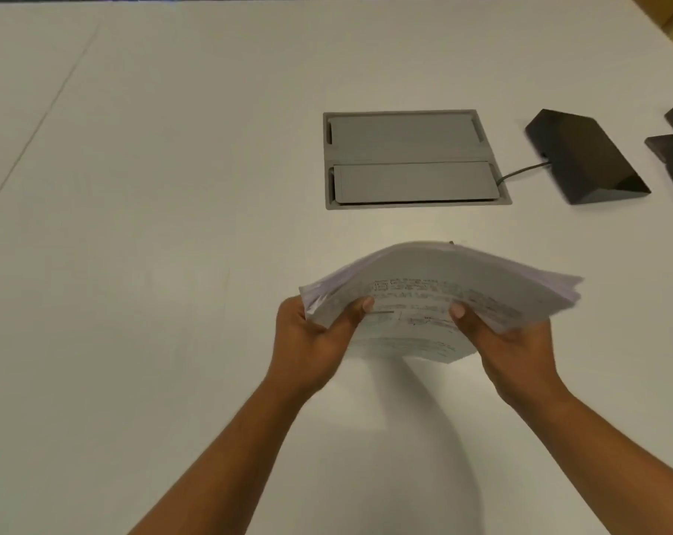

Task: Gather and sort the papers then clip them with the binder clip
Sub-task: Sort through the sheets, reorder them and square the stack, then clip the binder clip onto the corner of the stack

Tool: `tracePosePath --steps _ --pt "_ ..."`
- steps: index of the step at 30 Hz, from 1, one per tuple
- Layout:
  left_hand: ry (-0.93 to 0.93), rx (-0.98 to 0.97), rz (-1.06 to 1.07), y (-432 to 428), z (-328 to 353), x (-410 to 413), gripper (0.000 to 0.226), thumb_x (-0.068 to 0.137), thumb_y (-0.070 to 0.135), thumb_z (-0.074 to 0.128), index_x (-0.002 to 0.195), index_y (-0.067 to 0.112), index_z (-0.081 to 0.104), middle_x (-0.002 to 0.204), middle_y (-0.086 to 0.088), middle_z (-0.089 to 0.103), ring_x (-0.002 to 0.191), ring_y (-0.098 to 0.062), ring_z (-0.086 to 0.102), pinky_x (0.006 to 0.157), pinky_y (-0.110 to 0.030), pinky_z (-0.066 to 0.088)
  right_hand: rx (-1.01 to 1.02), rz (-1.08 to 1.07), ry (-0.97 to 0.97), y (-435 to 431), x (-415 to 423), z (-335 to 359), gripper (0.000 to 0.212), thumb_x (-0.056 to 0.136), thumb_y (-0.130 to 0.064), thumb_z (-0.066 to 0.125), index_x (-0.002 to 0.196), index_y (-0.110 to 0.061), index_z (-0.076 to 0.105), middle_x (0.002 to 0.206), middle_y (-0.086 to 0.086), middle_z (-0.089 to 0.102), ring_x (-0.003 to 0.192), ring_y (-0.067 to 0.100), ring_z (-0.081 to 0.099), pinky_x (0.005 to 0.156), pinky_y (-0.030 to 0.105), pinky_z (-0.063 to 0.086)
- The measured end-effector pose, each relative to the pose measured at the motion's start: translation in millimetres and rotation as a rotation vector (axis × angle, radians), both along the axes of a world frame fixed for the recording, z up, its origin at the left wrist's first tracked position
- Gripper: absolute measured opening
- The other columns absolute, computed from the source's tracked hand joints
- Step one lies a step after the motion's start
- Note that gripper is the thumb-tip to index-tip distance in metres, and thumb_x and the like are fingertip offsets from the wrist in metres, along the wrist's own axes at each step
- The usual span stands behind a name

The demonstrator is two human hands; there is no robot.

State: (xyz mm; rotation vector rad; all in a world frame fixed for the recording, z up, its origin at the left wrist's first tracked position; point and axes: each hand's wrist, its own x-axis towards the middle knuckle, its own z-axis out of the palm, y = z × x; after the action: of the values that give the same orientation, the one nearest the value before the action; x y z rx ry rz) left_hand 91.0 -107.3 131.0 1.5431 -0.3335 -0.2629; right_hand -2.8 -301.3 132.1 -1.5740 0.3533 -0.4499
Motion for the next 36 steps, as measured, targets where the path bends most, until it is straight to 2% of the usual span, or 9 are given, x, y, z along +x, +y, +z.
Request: tracePosePath --steps 4,7,14,17,21,25,30,33,36 --pt "-0.008 0.028 -0.003 -5.9 -16.1 1.7 0.054 0.085 0.009 0.074 0.095 0.061 0.069 0.095 0.025 0.076 0.094 -0.002 0.073 0.079 -0.028 0.060 -0.032 -0.012 0.065 -1.6 3.5 -23.6 0.040 0.075 -0.012 0.069 0.111 -0.026 0.061 0.099 -0.021 0.073 0.096 0.001 0.068 0.074 0.016 0.056" --pt "0.043 0.055 0.007 -9.0 -30.4 3.0 0.051 0.087 0.010 0.072 0.097 0.060 0.068 0.098 0.025 0.075 0.096 -0.001 0.071 0.079 -0.025 0.059 -0.063 0.014 0.148 -2.0 7.5 -44.6 0.040 0.076 -0.015 0.070 0.113 -0.028 0.059 0.102 -0.023 0.071 0.099 0.000 0.066 0.075 0.016 0.056" --pt "0.313 0.093 -0.096 -5.4 -46.8 20.0 0.023 0.085 0.016 0.075 0.103 0.030 0.075 0.104 0.007 0.078 0.097 -0.013 0.074 0.079 -0.034 0.062 0.002 0.017 0.314 -19.3 11.4 -56.8 0.015 0.088 -0.018 0.064 0.096 -0.029 0.069 0.089 -0.026 0.074 0.090 -0.002 0.069 0.065 0.011 0.054" --pt "0.415 0.098 -0.151 -2.7 -52.6 27.2 0.023 0.087 0.020 0.071 0.110 0.020 0.073 0.106 0.004 0.078 0.097 -0.015 0.075 0.077 -0.031 0.061 0.075 0.078 0.457 -23.6 8.2 -64.7 0.013 0.088 -0.021 0.064 0.098 -0.023 0.071 0.090 -0.015 0.078 0.088 0.009 0.073 0.067 0.021 0.058" --pt "0.588 -0.065 -0.009 -3.9 -70.4 44.1 0.021 0.092 0.020 0.064 0.110 0.010 0.069 0.106 -0.012 0.077 0.097 -0.031 0.074 0.081 -0.047 0.061 0.278 0.227 0.608 -24.9 2.5 -85.3 0.032 0.087 -0.021 0.064 0.116 -0.008 0.067 0.107 0.009 0.076 0.098 0.028 0.073 0.087 0.049 0.057" --pt "0.593 -0.125 0.092 -6.6 -92.2 58.2 0.015 0.093 0.013 0.063 0.106 0.012 0.071 0.102 -0.017 0.077 0.090 -0.031 0.075 0.076 -0.045 0.062 0.385 0.318 0.690 -19.5 1.0 -101.6 0.031 0.091 -0.018 0.063 0.120 -0.007 0.067 0.115 0.012 0.073 0.105 0.031 0.070 0.093 0.051 0.053" --pt "0.605 -0.133 0.132 -8.0 -118.7 62.8 0.020 0.092 0.006 0.065 0.109 0.012 0.073 0.100 -0.018 0.077 0.089 -0.033 0.075 0.076 -0.046 0.062 0.216 0.318 0.820 -31.0 10.3 -108.1 0.031 0.086 -0.032 0.070 0.111 -0.013 0.072 0.106 0.003 0.077 0.096 0.020 0.074 0.089 0.042 0.057" --pt "0.616 -0.137 0.148 -8.3 -131.8 64.6 0.017 0.091 0.008 0.066 0.106 0.012 0.074 0.099 -0.019 0.077 0.090 -0.038 0.074 0.078 -0.051 0.061 0.109 0.137 0.898 -54.6 26.9 -110.0 0.035 0.085 -0.030 0.073 0.095 0.003 0.070 0.079 0.010 0.078 0.068 0.021 0.074 0.069 0.035 0.061" --pt "0.620 -0.147 0.136 -11.8 -137.7 68.0 0.017 0.091 0.007 0.066 0.105 0.012 0.075 0.098 -0.019 0.077 0.087 -0.037 0.074 0.076 -0.050 0.062 -0.004 -0.037 0.864 -89.7 53.3 -109.8 0.030 0.084 -0.018 0.074 0.090 0.010 0.066 0.072 0.018 0.073 0.062 0.024 0.067 0.066 0.037 0.058"
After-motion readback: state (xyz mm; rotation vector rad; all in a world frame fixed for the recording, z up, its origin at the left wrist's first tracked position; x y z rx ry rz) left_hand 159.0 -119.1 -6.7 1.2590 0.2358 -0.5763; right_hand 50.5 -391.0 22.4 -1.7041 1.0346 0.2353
